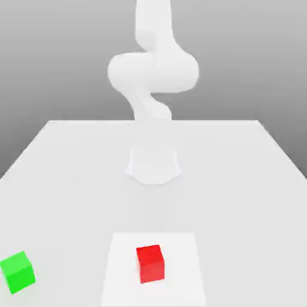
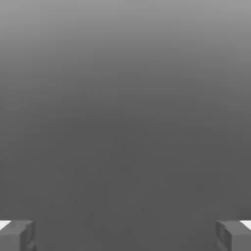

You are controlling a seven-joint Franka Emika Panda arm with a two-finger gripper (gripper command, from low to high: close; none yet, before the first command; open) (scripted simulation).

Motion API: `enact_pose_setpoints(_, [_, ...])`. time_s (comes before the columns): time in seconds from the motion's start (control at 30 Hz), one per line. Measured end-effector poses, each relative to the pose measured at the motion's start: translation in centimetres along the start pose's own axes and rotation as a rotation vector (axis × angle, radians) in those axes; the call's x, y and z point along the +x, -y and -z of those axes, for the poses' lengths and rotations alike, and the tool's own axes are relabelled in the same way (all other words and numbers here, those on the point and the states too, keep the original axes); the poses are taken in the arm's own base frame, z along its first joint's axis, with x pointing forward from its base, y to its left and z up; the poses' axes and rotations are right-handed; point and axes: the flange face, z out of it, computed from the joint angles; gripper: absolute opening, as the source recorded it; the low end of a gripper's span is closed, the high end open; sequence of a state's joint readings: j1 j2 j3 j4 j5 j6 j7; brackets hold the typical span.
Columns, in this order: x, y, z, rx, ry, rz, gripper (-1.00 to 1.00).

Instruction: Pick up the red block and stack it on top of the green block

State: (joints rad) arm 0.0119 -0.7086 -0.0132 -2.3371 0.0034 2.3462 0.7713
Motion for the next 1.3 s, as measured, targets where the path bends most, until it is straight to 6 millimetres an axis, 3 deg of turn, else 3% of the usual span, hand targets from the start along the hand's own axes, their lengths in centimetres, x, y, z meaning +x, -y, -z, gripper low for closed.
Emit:
enact_pose_setpoints(0.17, [-1.8, -2.2, -11.4, -0.105, 0.133, 0.046, 0.0])
enact_pose_setpoints(0.37, [-6.3, -6.8, -23.0, -0.228, 0.286, 0.1, 0.0])
enact_pose_setpoints(0.53, [-11.5, -12.0, -30.6, -0.331, 0.412, 0.147, 0.0])
enact_pose_setpoints(0.67, [-16.2, -17.0, -35.2, -0.415, 0.511, 0.186, 0.0])
enact_pose_setpoints(0.73, [-18.2, -19.2, -37.0, -0.445, 0.546, 0.199, 0.0])
enact_pose_setpoints(0.9, [-21.1, -22.1, -41.1, -0.454, 0.557, 0.204, 0.0])
enact_pose_setpoints(0.93, [-21.4, -22.4, -41.6, -0.454, 0.557, 0.204, -1.0])
enact_pose_setpoints(1.13, [-21.6, -22.6, -41.8, -0.455, 0.558, 0.204, -1.0])
enact_pose_setpoints(1.3, [-19.6, -20.6, -38.8, -0.454, 0.558, 0.205, -1.0])
